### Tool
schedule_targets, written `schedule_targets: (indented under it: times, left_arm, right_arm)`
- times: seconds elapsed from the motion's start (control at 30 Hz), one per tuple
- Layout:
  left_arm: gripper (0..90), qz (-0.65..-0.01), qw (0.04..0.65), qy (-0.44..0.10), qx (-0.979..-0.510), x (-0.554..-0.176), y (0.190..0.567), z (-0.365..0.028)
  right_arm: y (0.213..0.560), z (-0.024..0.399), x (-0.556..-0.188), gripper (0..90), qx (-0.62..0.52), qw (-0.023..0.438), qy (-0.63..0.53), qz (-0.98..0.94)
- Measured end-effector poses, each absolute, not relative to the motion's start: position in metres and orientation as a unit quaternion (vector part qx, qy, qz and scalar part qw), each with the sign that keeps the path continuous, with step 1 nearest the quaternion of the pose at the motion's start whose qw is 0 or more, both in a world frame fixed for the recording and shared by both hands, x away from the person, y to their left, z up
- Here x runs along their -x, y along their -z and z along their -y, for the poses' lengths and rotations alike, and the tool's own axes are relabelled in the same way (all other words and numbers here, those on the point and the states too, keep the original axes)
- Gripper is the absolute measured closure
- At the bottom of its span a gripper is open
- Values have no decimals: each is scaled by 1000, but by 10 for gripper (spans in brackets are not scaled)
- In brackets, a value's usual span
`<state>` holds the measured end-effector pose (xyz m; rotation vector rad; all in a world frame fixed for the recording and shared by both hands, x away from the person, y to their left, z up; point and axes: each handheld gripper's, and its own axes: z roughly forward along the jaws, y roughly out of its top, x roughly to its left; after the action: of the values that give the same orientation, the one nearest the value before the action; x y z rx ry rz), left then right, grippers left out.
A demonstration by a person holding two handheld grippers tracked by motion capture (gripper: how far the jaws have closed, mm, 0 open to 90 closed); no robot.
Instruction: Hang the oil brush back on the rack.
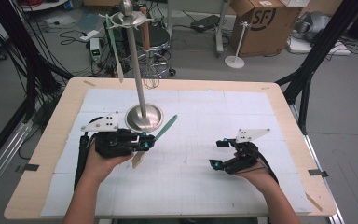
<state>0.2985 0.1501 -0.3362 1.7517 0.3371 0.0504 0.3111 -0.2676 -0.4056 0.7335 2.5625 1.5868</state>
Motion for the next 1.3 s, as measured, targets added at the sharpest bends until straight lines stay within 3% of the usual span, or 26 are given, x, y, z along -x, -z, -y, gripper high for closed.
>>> schedule_targets:
  times: [0.7,1.3]
  left_arm:
    - [811,-140,668,-50,-729,-316,292,-171]
    - [811,-153,688,-57,-707,-330,279,-199]
  right_arm:
    - [405,268,-311,127,-235,20,-513,-825]
    - [405,269,-311,127,-234,19,-514,-825]
